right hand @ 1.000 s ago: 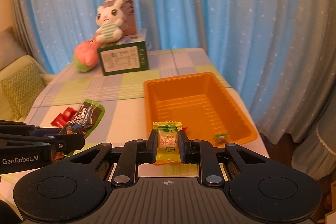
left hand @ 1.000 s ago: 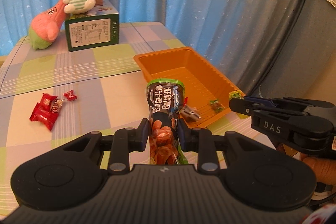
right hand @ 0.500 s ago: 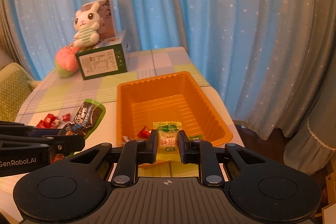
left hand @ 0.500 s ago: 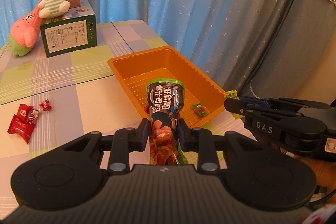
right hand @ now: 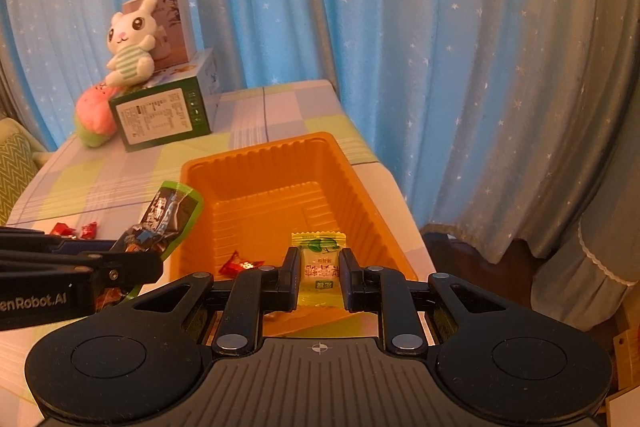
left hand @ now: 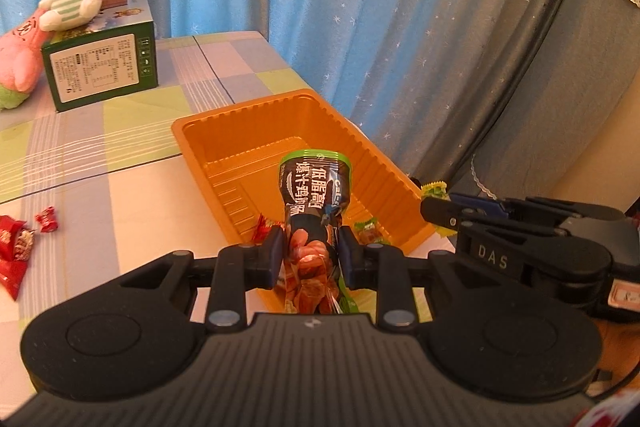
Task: Organize snacks
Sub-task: 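Carry both snacks over the orange tray and open the left tool to drop the bag, then withdraw both tools from the tray toward the red candy packets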
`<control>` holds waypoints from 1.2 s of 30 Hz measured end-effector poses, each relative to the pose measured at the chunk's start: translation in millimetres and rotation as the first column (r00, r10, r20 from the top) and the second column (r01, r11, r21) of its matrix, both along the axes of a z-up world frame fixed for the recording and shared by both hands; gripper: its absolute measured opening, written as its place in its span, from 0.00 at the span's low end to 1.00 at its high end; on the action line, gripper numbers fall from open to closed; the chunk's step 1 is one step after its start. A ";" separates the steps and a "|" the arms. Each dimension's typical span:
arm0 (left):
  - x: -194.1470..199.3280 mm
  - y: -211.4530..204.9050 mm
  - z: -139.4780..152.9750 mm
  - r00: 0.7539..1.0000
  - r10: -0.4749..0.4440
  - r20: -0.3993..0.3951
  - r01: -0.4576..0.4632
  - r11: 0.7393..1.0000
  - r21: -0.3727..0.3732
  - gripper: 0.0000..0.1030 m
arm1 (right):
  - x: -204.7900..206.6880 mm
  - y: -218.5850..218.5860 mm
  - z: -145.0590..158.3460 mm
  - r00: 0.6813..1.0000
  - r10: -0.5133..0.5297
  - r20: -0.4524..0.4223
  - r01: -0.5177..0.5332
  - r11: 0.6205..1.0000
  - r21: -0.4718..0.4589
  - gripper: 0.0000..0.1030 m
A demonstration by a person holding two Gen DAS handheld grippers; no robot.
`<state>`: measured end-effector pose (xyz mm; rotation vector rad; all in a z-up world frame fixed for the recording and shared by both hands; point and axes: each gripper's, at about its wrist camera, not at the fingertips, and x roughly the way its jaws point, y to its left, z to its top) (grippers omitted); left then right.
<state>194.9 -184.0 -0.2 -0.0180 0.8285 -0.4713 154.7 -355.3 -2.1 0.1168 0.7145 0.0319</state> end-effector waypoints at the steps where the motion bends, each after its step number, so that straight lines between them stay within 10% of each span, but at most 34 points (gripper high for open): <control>1: 4.2 -1.5 -2.1 1.000 0.002 -0.004 -0.002 1.000 -0.002 0.25 | 2.4 -1.2 -1.6 1.000 -0.001 -0.004 0.001 1.000 -0.002 0.20; 36: 65.2 4.9 -45.3 0.993 0.074 -0.093 -0.079 0.996 -0.045 0.29 | 46.2 -8.2 -30.0 0.998 -0.006 -0.060 0.006 1.000 -0.001 0.20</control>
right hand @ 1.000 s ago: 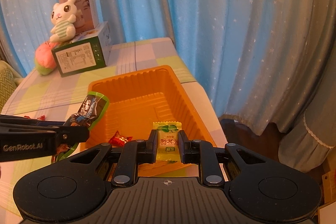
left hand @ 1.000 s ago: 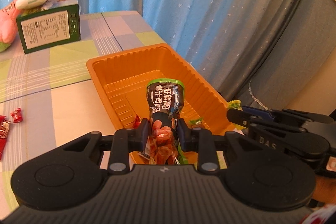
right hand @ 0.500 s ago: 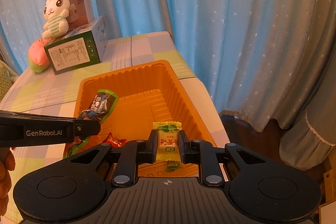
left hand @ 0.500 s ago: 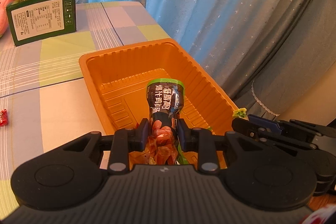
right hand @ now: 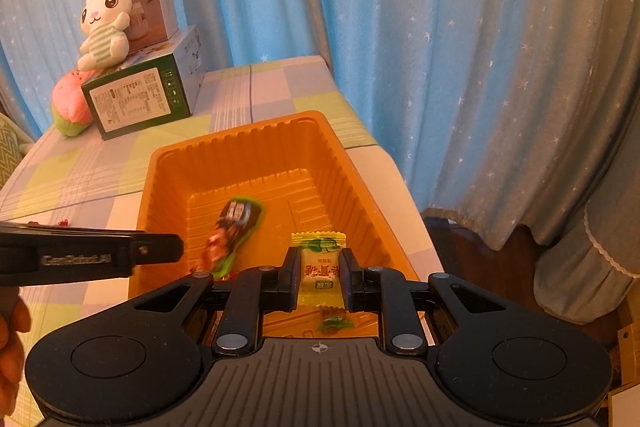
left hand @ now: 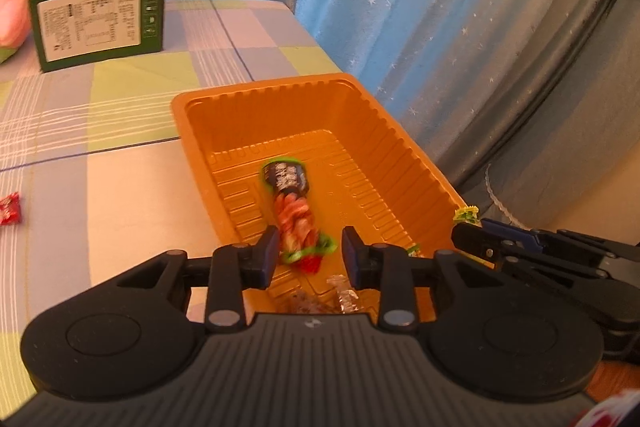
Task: Organize snacks
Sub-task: 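Withdraw both tools from the tray toward the red candy packets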
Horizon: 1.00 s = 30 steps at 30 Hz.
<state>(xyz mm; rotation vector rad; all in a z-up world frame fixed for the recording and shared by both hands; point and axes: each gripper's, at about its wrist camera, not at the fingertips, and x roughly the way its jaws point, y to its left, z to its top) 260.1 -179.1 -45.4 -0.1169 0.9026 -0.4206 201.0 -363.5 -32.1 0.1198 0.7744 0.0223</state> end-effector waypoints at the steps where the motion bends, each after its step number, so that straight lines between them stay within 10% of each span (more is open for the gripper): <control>1: -1.6 3.3 1.2 1.000 0.007 0.003 -0.007 1.000 -0.002 0.29 | 0.1 0.5 0.3 1.000 0.001 0.001 -0.001 1.000 0.002 0.20; 12: -15.8 35.1 11.3 0.997 0.078 0.022 -0.078 0.997 0.002 0.41 | 13.2 7.8 6.3 0.999 0.036 0.028 -0.038 0.997 0.069 0.23; 15: -21.2 41.9 13.7 0.996 0.089 0.032 -0.089 0.996 0.011 0.53 | 13.6 4.6 8.9 1.000 0.002 0.029 -0.005 0.996 0.089 0.67; 30: -76.4 78.3 35.8 0.987 0.133 0.086 -0.138 0.989 0.055 0.70 | -40.8 -4.2 25.0 0.996 -0.087 -0.011 0.087 0.981 0.175 0.68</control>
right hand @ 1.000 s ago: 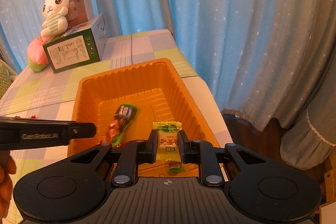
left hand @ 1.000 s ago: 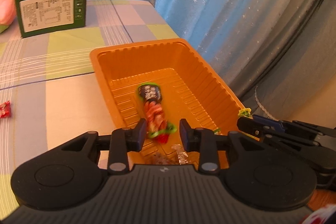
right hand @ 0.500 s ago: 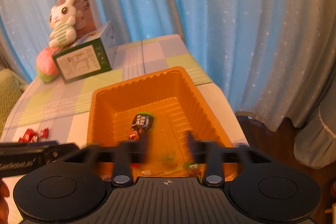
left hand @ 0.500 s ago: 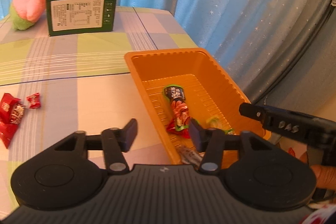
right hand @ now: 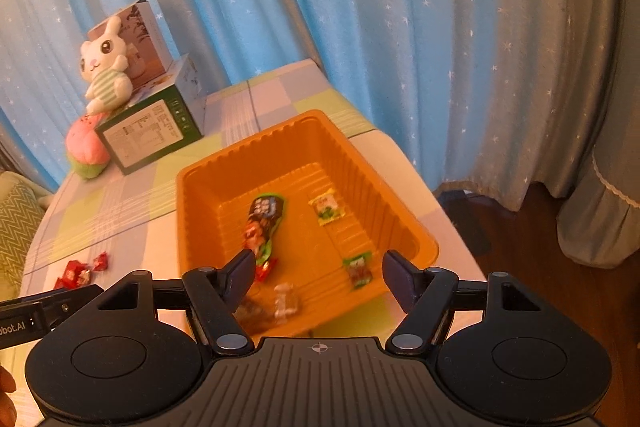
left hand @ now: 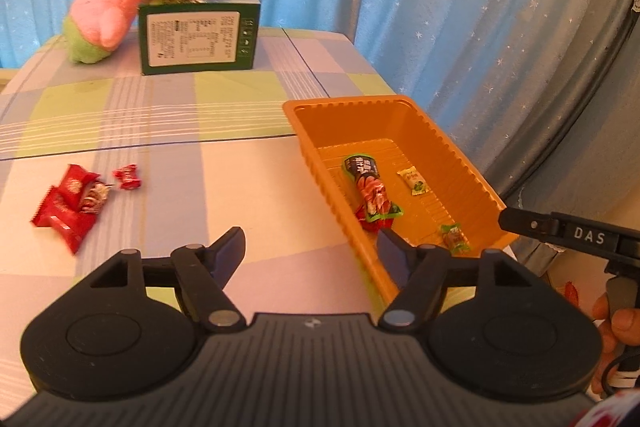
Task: Organize snacks
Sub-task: 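Withdraw both tools from the tray toward the red candy packets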
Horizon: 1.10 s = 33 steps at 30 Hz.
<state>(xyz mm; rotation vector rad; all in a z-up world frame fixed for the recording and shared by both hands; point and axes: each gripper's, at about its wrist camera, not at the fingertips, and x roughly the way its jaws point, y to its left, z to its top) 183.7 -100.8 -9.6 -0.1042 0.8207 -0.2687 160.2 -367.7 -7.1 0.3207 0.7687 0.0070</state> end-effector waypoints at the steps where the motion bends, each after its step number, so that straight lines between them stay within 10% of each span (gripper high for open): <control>1: -4.3 2.3 2.0 1.000 0.003 0.006 -0.003 1.000 0.011 0.71 | -4.8 2.9 2.3 1.000 0.003 0.003 -0.003 1.000 -0.001 0.68; 33: -90.0 96.4 42.9 0.991 0.103 0.081 -0.109 0.992 0.069 0.77 | -74.4 113.8 42.5 0.986 0.160 0.054 -0.154 0.983 -0.099 0.68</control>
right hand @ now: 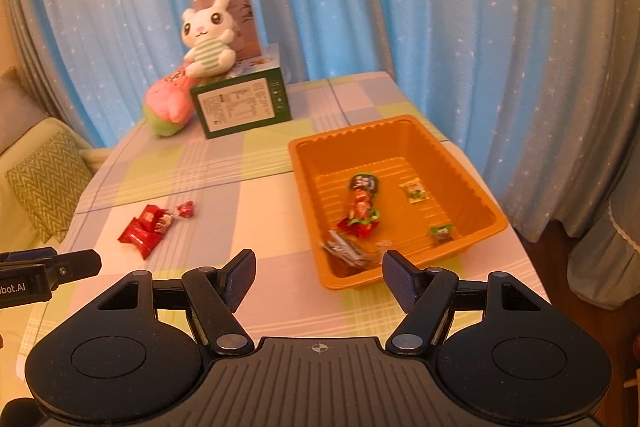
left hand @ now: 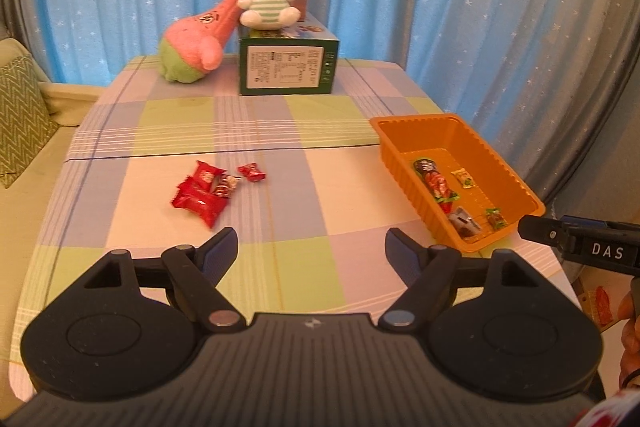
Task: Organize snacks
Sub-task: 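Withdraw both tools from the tray toward the red candy packets, then approach the red candies and grasp a small red candy with the right tool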
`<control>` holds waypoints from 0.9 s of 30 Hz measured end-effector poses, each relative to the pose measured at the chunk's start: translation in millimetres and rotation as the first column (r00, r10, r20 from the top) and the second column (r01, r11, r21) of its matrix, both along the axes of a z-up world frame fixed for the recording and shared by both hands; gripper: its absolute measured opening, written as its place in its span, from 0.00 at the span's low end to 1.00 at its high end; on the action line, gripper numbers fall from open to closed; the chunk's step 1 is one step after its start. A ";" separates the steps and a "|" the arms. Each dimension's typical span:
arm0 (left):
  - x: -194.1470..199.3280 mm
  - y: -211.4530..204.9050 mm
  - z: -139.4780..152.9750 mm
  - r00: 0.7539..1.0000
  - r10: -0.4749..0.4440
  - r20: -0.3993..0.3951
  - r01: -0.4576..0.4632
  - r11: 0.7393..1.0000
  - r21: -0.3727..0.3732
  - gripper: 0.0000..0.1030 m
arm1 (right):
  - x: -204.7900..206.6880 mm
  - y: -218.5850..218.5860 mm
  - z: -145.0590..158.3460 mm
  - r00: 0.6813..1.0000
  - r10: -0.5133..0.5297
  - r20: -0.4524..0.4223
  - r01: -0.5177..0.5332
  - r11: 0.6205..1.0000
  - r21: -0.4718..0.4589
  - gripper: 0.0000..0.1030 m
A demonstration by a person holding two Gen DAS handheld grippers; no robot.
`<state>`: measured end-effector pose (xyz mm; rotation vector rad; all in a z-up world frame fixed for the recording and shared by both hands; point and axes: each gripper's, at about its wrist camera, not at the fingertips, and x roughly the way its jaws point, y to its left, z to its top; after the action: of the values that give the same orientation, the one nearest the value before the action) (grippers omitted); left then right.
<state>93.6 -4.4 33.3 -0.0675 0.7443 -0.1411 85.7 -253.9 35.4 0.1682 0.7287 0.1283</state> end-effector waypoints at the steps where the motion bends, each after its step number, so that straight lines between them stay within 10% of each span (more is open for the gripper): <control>1: -0.7 2.9 0.1 1.000 0.004 0.001 -0.004 1.000 0.001 0.77 | 0.7 2.6 -0.6 1.000 0.006 -0.001 -0.006 1.000 -0.001 0.68; 27: 13.7 83.0 -27.7 0.994 0.104 -0.033 -0.104 0.995 0.006 0.80 | 26.8 68.4 -24.2 0.991 0.130 -0.030 -0.131 0.991 -0.020 0.68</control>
<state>107.3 78.6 5.6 -0.1048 0.7729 -0.0389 112.5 -185.5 11.2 0.1015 0.7692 0.2433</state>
